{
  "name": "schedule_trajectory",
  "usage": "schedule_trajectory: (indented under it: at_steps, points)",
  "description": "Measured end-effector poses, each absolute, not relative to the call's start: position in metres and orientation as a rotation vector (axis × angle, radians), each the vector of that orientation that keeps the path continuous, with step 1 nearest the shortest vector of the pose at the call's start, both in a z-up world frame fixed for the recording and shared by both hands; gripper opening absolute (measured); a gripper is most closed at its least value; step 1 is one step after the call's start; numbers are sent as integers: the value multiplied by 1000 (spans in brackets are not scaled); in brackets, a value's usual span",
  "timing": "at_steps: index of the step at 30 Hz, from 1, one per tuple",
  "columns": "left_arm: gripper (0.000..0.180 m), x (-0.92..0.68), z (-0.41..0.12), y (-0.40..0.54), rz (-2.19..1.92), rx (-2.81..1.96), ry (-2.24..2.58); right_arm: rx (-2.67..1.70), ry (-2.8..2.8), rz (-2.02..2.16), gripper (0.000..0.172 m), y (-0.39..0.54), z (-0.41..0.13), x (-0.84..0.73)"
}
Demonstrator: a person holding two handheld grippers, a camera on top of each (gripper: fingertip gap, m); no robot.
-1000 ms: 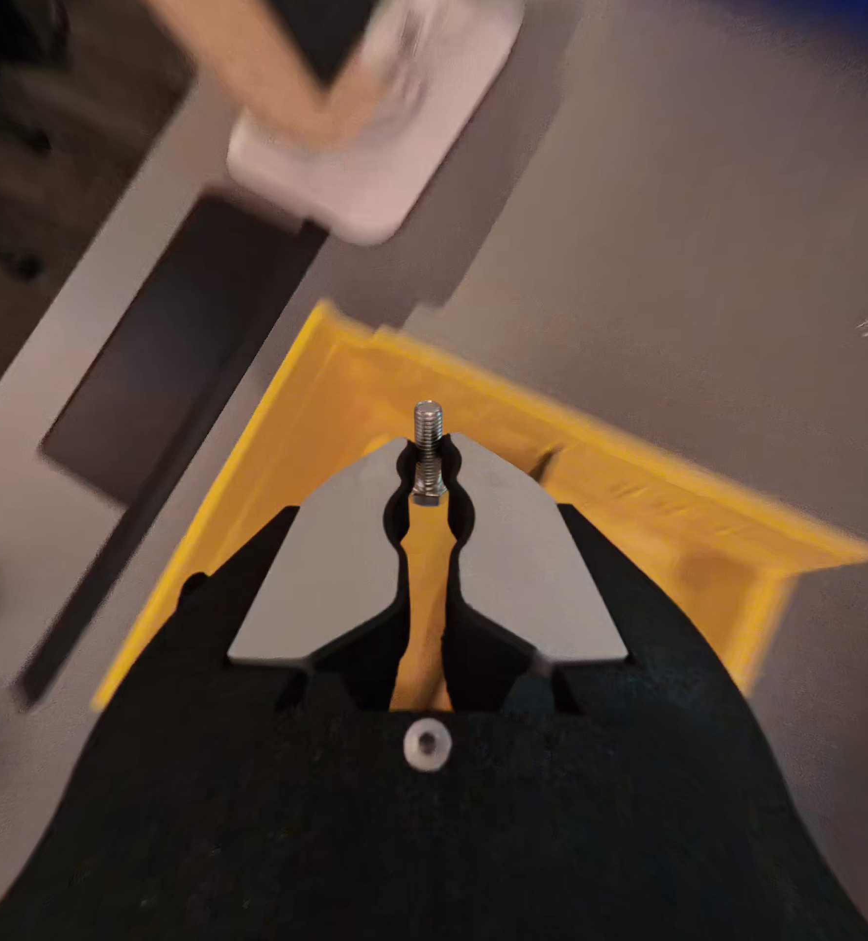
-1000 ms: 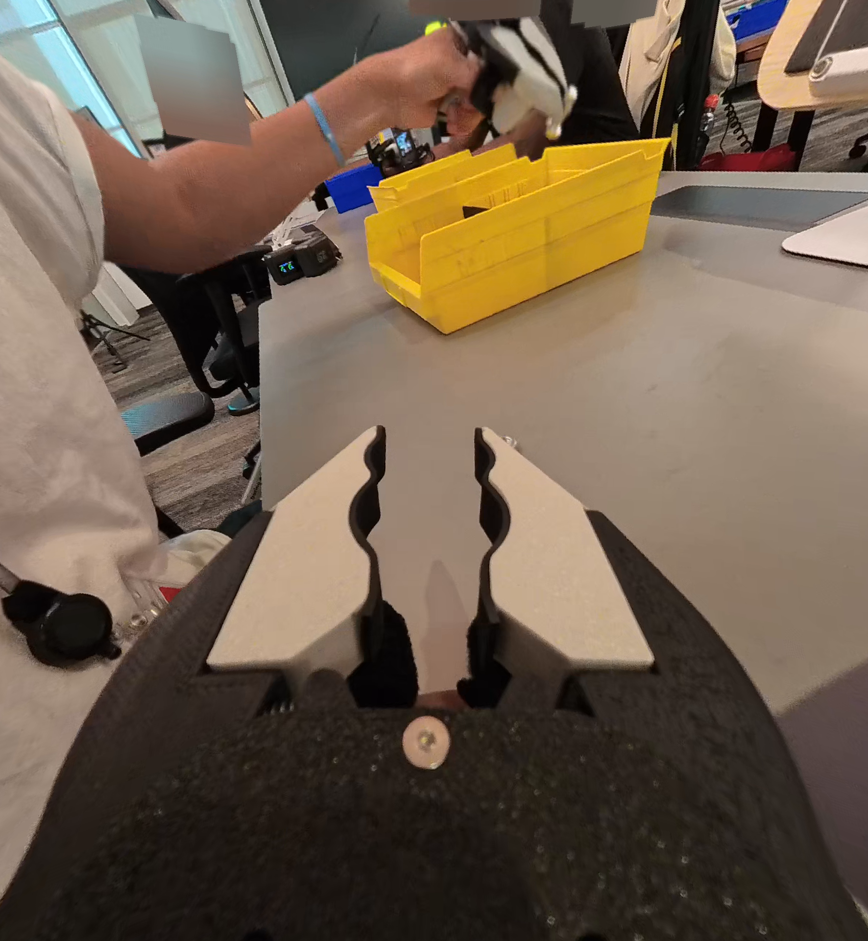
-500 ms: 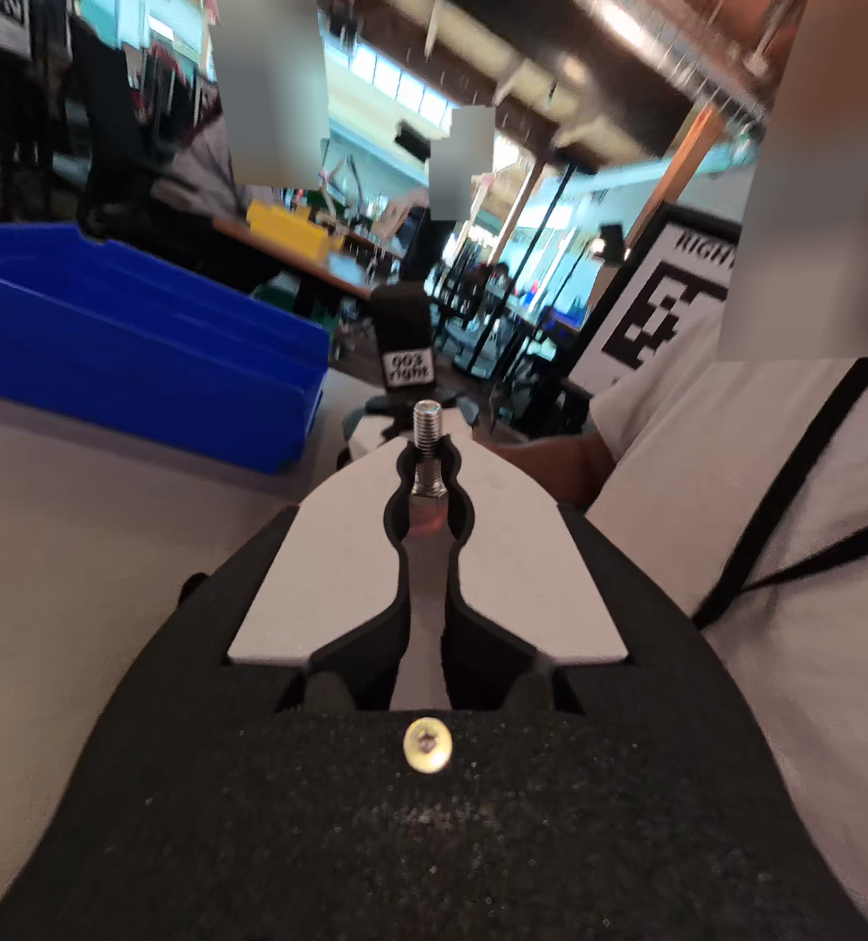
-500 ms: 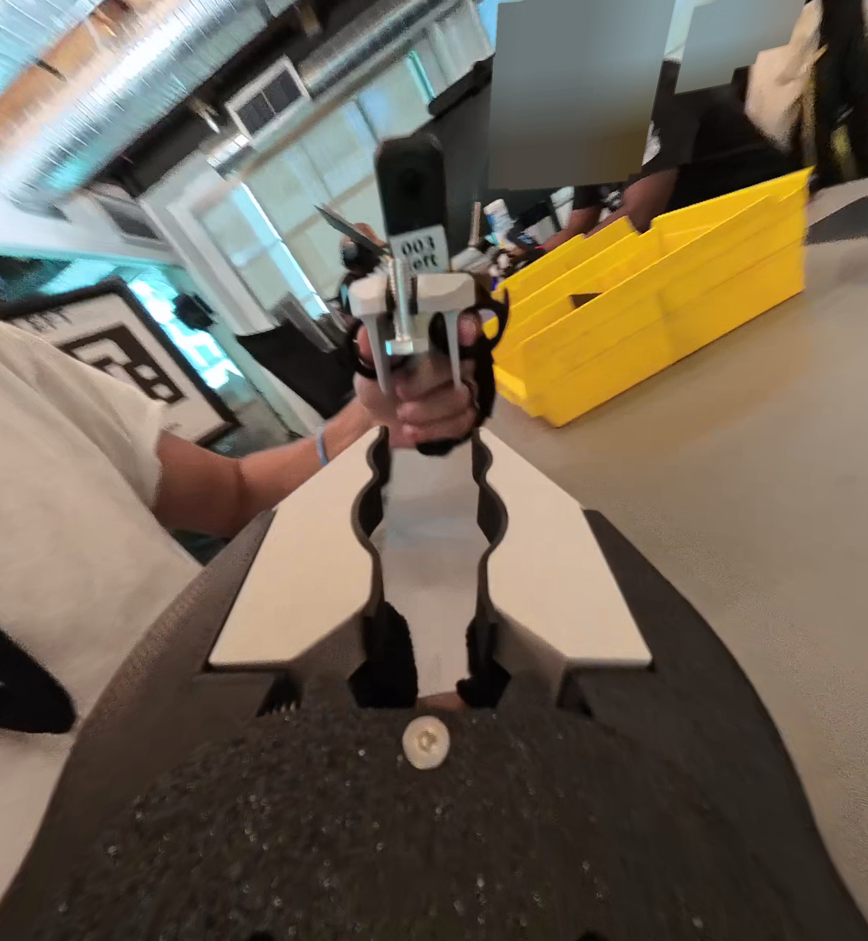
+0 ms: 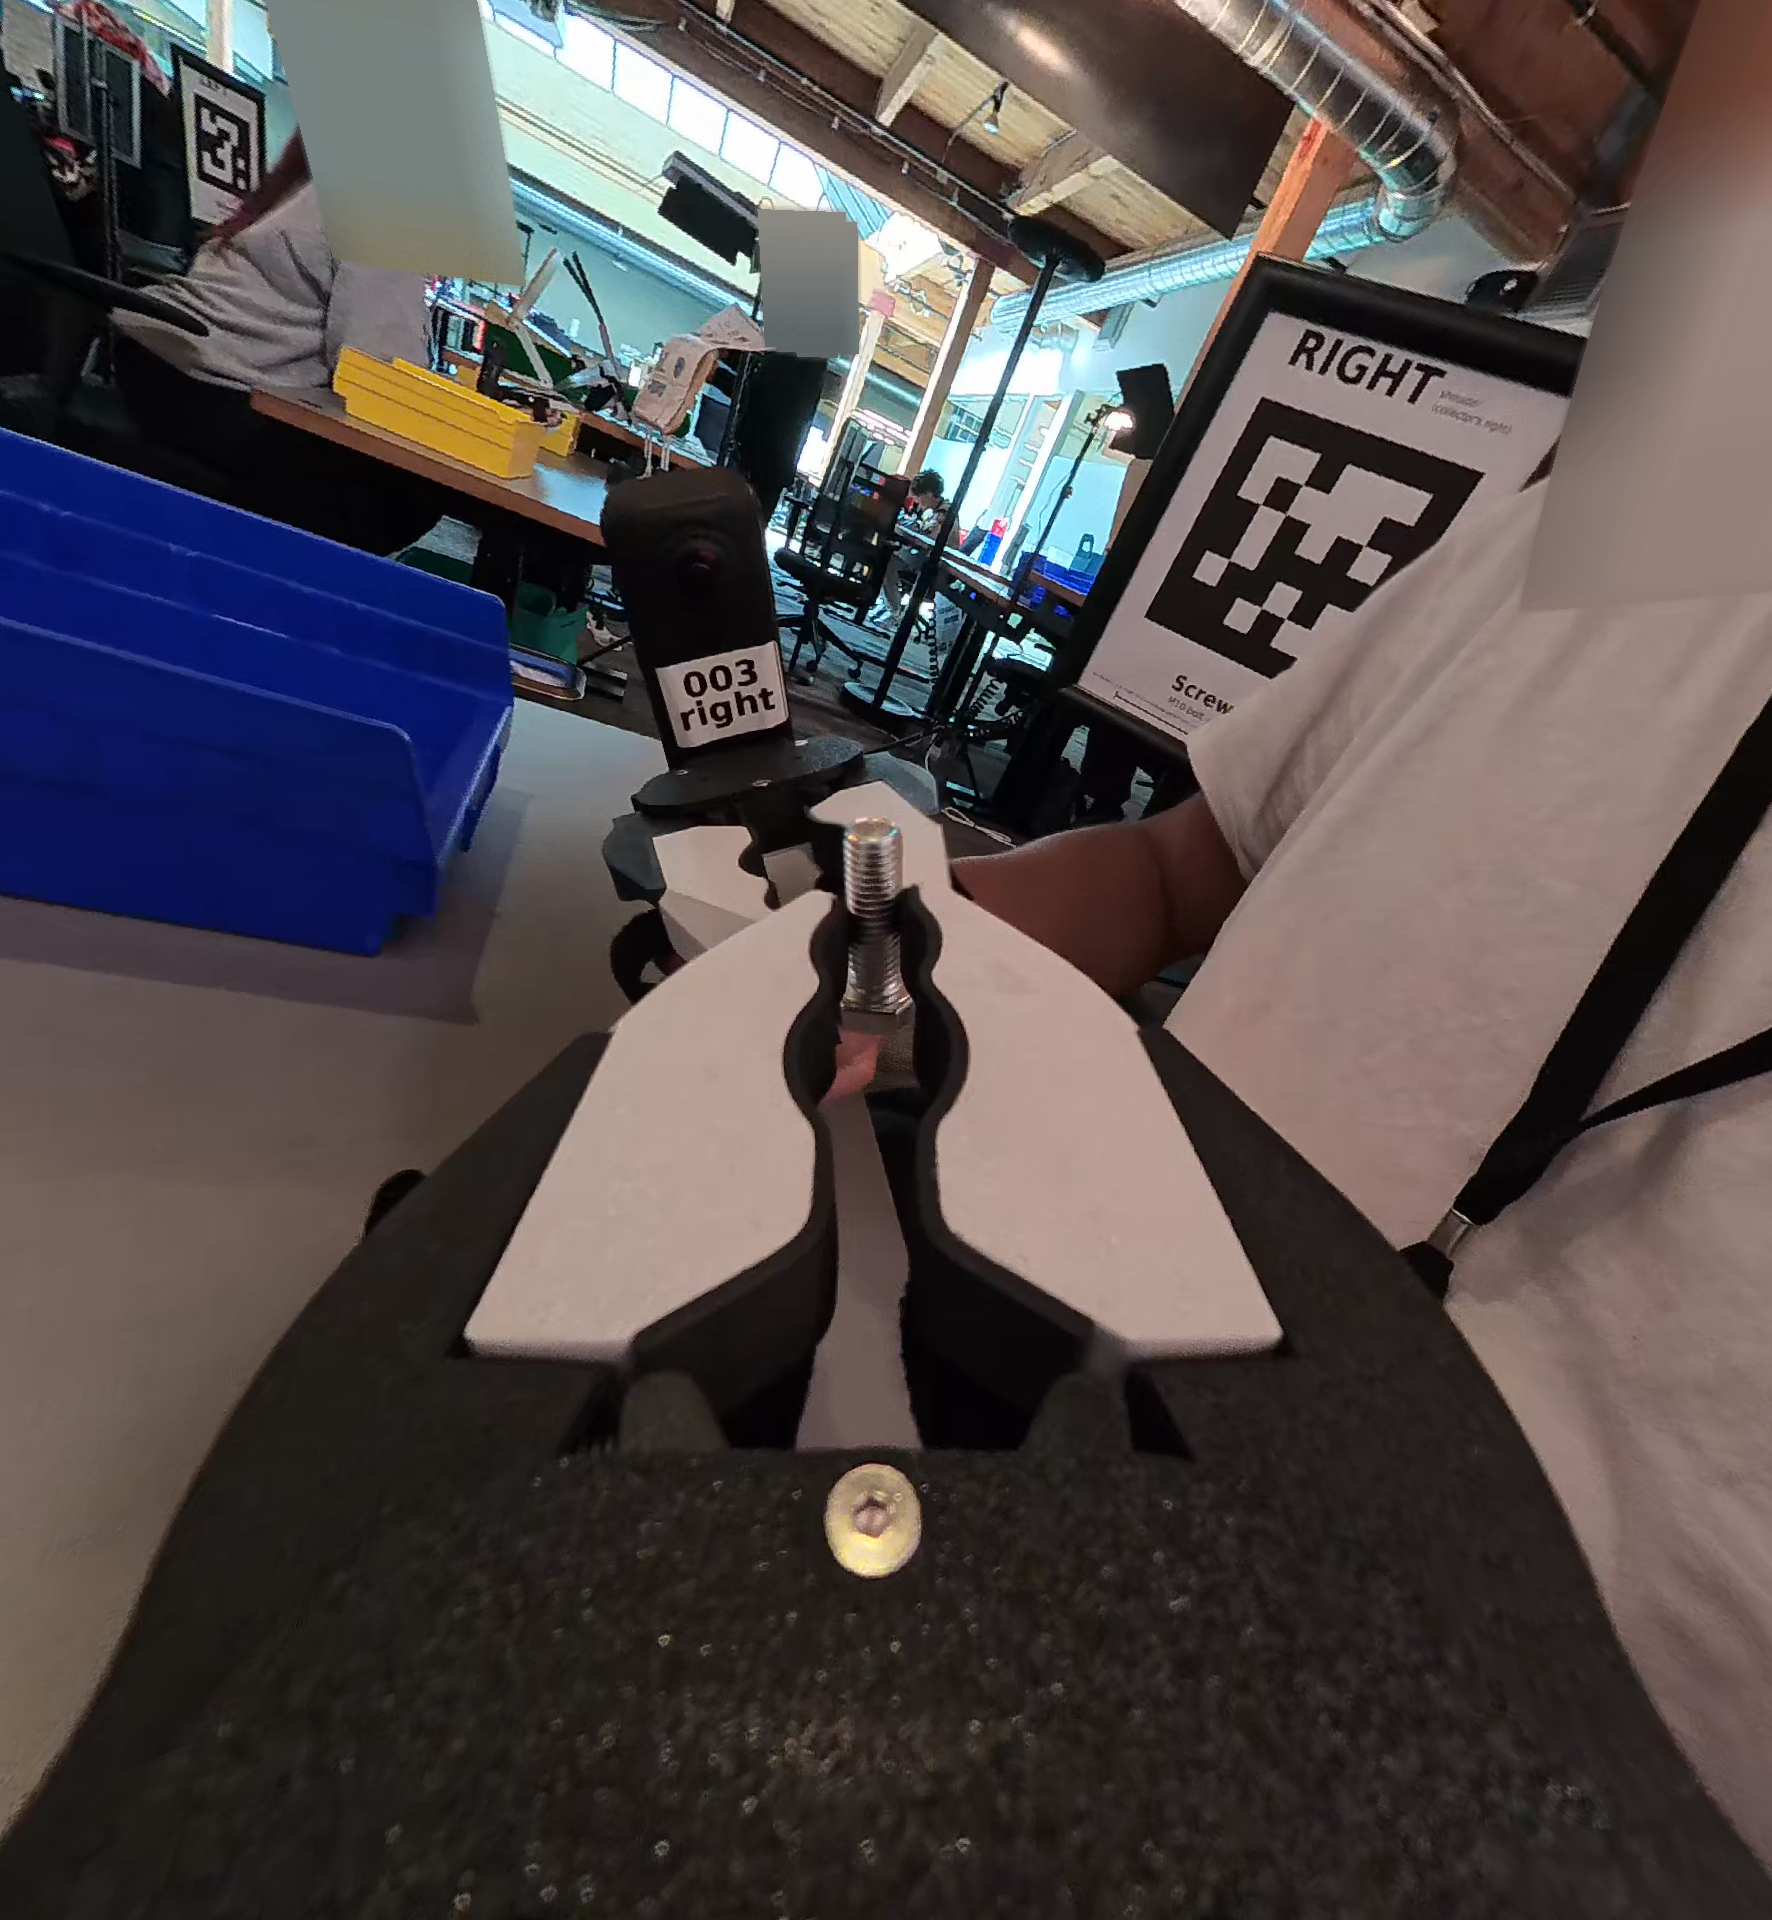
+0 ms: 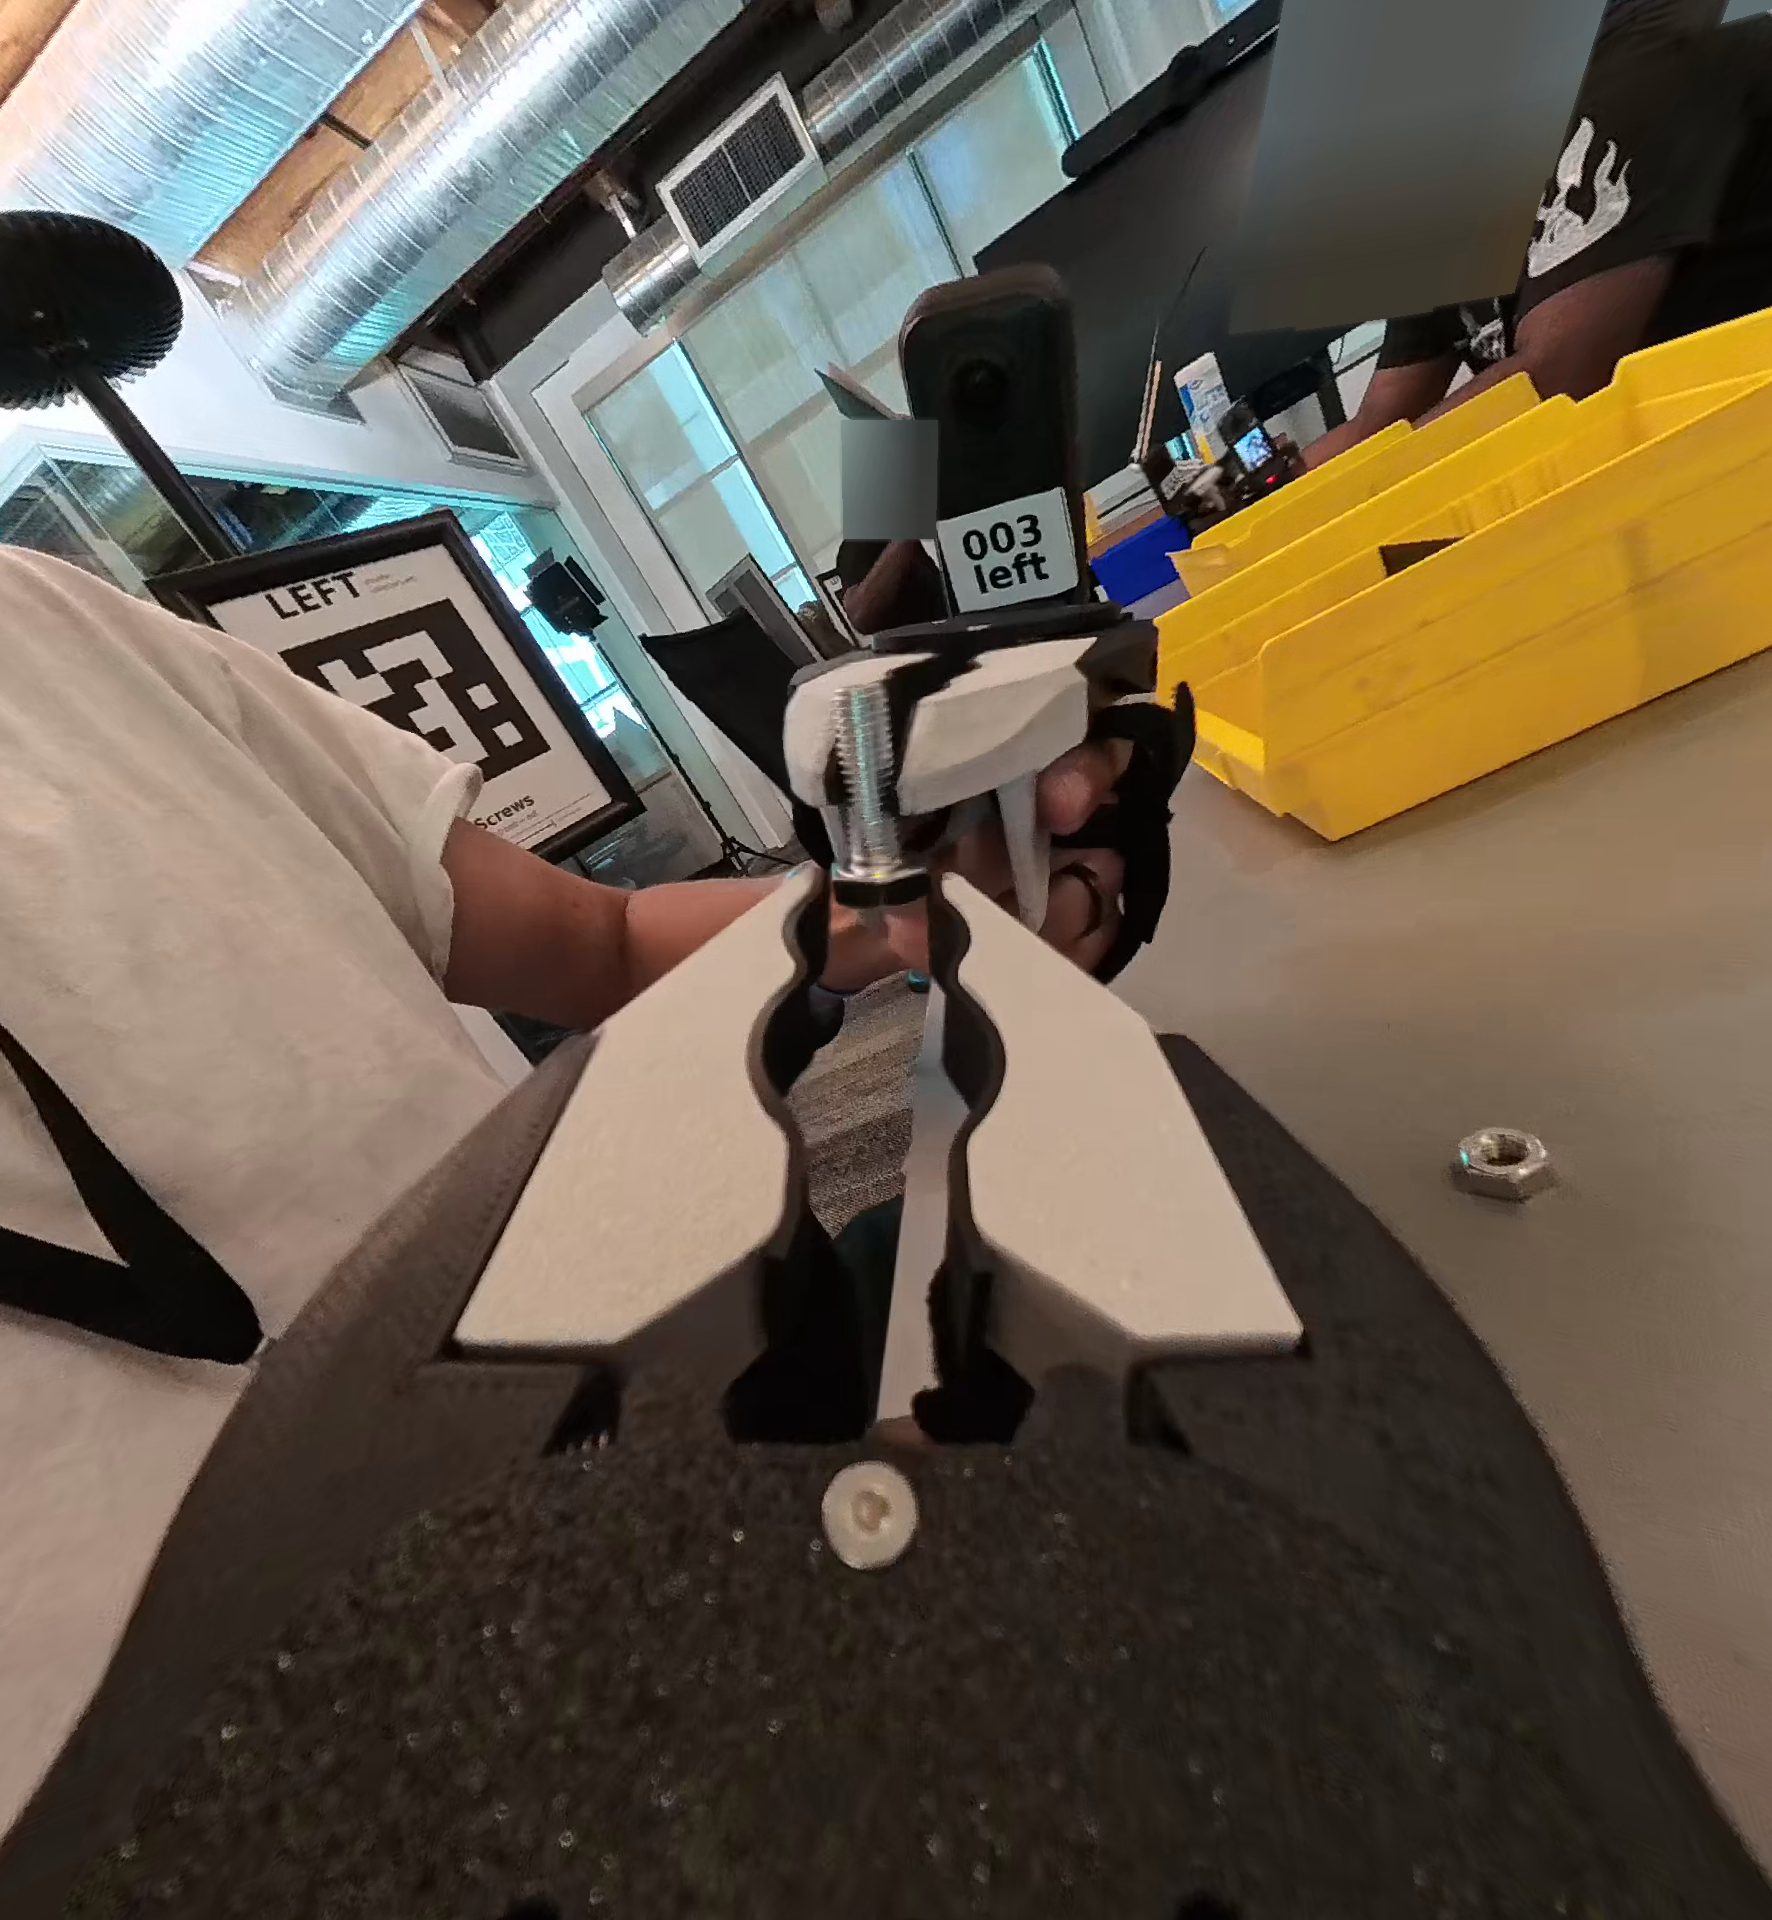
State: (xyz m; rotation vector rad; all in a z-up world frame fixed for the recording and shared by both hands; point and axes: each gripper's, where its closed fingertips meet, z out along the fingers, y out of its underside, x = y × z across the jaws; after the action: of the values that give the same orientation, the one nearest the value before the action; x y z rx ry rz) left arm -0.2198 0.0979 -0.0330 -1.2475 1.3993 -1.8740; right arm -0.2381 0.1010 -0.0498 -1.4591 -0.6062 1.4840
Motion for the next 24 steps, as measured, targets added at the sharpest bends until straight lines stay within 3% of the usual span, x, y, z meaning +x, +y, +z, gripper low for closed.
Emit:
schedule_trajectory:
  at_steps: [8,12,14,18,24]
  points:
    - [12,-221,-33,91,-1834,-1179,1434,-1471,-673,1385,17,96,-52,-235]
    - [50,-230,-51,131,-1529,-1301,1431,-1582,-625,1123,17,120,-72,-203]
    - [42,-234,-83,166,-1258,-1464,1432,-1647,-586,938,17,137,-83,-181]
    - [44,-238,-152,182,-925,-1750,1608,-1725,-574,708,17,156,-101,-160]
    - [43,-236,-186,187,-709,-1827,1699,-1748,-614,691,17,155,-109,-168]
